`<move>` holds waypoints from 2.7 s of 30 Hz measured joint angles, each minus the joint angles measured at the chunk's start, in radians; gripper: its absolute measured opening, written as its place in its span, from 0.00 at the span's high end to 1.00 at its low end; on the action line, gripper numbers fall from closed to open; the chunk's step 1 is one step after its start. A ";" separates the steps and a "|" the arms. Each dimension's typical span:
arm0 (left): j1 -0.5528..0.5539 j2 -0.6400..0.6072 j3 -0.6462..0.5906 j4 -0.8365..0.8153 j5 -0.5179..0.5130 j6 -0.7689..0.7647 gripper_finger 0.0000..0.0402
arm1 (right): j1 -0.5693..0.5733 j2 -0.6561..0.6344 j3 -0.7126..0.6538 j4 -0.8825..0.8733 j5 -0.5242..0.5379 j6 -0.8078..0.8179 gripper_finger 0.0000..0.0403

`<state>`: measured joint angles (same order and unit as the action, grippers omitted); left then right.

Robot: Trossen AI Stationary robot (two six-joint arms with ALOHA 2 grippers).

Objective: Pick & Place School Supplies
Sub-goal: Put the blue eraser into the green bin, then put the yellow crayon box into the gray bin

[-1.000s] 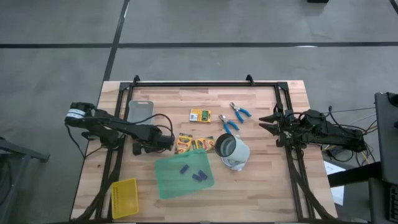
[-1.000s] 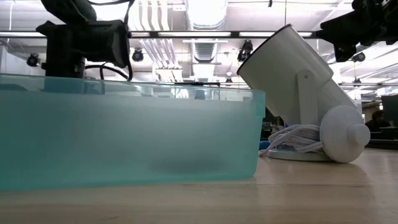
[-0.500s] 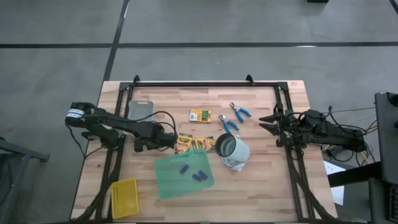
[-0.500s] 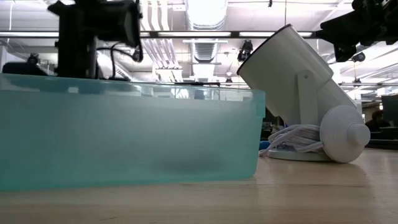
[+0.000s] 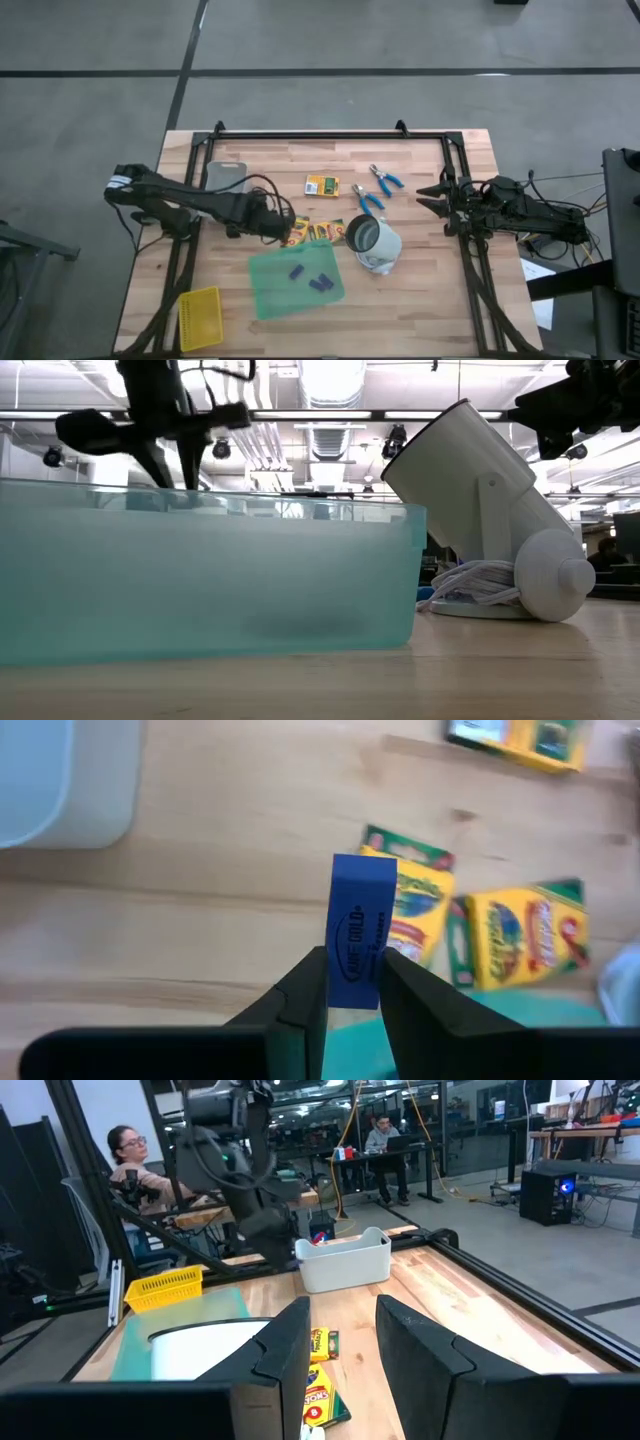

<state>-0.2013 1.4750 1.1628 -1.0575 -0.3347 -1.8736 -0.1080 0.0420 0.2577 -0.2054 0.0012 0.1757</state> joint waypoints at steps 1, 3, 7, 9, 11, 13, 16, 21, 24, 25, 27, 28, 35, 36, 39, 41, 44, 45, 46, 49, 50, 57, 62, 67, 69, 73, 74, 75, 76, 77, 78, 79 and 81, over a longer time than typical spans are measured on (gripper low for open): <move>-0.009 0.000 0.005 0.001 -0.006 0.008 0.79 | 0.000 0.000 0.000 0.000 0.000 0.000 0.72; -0.028 0.000 0.012 0.001 -0.005 0.031 0.79 | 0.000 0.000 0.000 0.000 0.000 0.000 0.72; -0.077 0.000 0.013 0.019 -0.004 0.074 0.79 | 0.000 0.000 0.000 0.000 0.000 0.000 0.72; -0.107 0.001 0.011 0.041 0.000 0.098 0.79 | 0.000 0.000 0.000 0.000 0.000 0.000 0.72; -0.136 0.007 0.011 0.071 -0.001 0.124 0.79 | 0.000 0.000 0.000 0.000 0.000 0.000 0.72; -0.166 0.022 0.011 0.093 -0.003 0.146 0.79 | 0.000 0.000 0.000 0.000 0.000 0.000 0.72; -0.206 0.056 0.011 0.131 -0.003 0.170 0.79 | 0.000 0.000 0.000 0.000 0.000 0.000 0.72; -0.255 0.142 0.010 0.195 0.042 0.199 0.79 | 0.000 0.000 0.000 0.000 0.000 0.000 0.72; -0.271 0.195 0.010 0.227 0.076 0.204 0.79 | 0.000 0.000 0.000 0.000 0.000 0.000 0.72; -0.274 0.211 0.010 0.236 0.089 0.203 0.79 | 0.000 0.000 0.000 0.000 0.000 0.000 0.72; -0.274 0.237 0.010 0.255 0.119 0.202 0.79 | 0.000 0.000 0.000 0.000 0.000 0.000 0.72; -0.274 0.246 0.010 0.258 0.138 0.203 0.79 | 0.000 0.000 0.000 0.000 0.000 0.000 0.72; -0.278 0.262 0.009 0.248 0.187 0.204 0.79 | 0.000 0.000 0.000 0.000 0.000 0.000 0.72; -0.279 0.261 0.009 0.246 0.188 0.204 0.79 | 0.000 0.000 0.000 0.000 0.000 0.000 0.72; -0.280 0.260 0.009 0.246 0.188 0.203 0.79 | 0.000 0.000 0.000 0.000 0.000 0.000 0.72; -0.280 0.260 0.009 0.242 0.188 0.204 0.79 | 0.000 0.000 0.000 0.000 0.000 0.000 0.72; -0.280 0.260 0.009 0.238 0.188 0.203 0.78 | 0.000 0.000 0.000 0.000 0.000 0.000 0.72; -0.280 0.260 0.009 0.238 0.188 0.203 0.78 | 0.000 0.000 0.000 0.000 0.000 0.000 0.72; -0.280 0.260 0.009 0.238 0.188 0.203 0.77 | 0.000 0.000 0.000 0.000 0.000 0.000 0.72; -0.280 0.260 0.009 0.238 0.188 0.202 0.74 | 0.000 0.000 0.000 0.000 0.000 0.000 0.72; -0.280 0.260 0.009 0.238 0.188 0.202 0.72 | 0.000 0.000 0.000 0.000 0.000 0.000 0.72; -0.279 0.259 0.009 0.238 0.184 0.196 0.61 | 0.000 0.000 0.000 0.000 0.000 0.000 0.72; -0.278 0.254 0.009 0.250 0.176 0.195 0.51 | 0.000 0.000 0.000 0.000 0.000 0.000 0.72; -0.278 0.248 0.013 0.256 0.166 0.195 0.44 | 0.000 0.000 0.000 0.000 0.000 0.000 0.72; -0.278 0.238 0.022 0.256 0.146 0.197 0.43 | 0.000 0.000 0.000 0.000 0.000 0.000 0.72; -0.278 0.195 0.040 0.254 0.060 0.214 0.43 | 0.000 0.000 0.000 0.000 0.000 0.000 0.72; -0.278 0.181 0.044 0.254 0.032 0.218 0.43 | 0.000 0.000 0.000 0.000 0.000 0.000 0.72; -0.278 0.165 0.047 0.255 0.001 0.225 0.43 | 0.000 0.000 0.000 0.000 0.000 0.000 0.72; -0.278 0.151 0.048 0.254 -0.028 0.232 0.43 | 0.000 0.000 0.000 0.000 0.000 0.000 0.72; -0.278 0.133 0.049 0.254 -0.059 0.242 0.43 | 0.000 0.000 0.000 0.000 0.000 0.000 0.72; -0.278 0.118 0.049 0.254 -0.086 0.254 0.43 | 0.000 0.000 0.000 0.000 0.000 0.000 0.72; -0.278 0.103 0.049 0.254 -0.109 0.261 0.43 | 0.000 0.000 0.000 0.000 0.000 0.000 0.72; -0.279 0.078 0.048 0.259 -0.144 0.269 0.43 | 0.000 0.000 0.000 0.000 0.000 0.000 0.72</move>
<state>-0.4801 1.5529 1.2110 -0.7987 -0.4785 -1.6050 -0.1079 0.0420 0.2577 -0.2054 0.0013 0.1757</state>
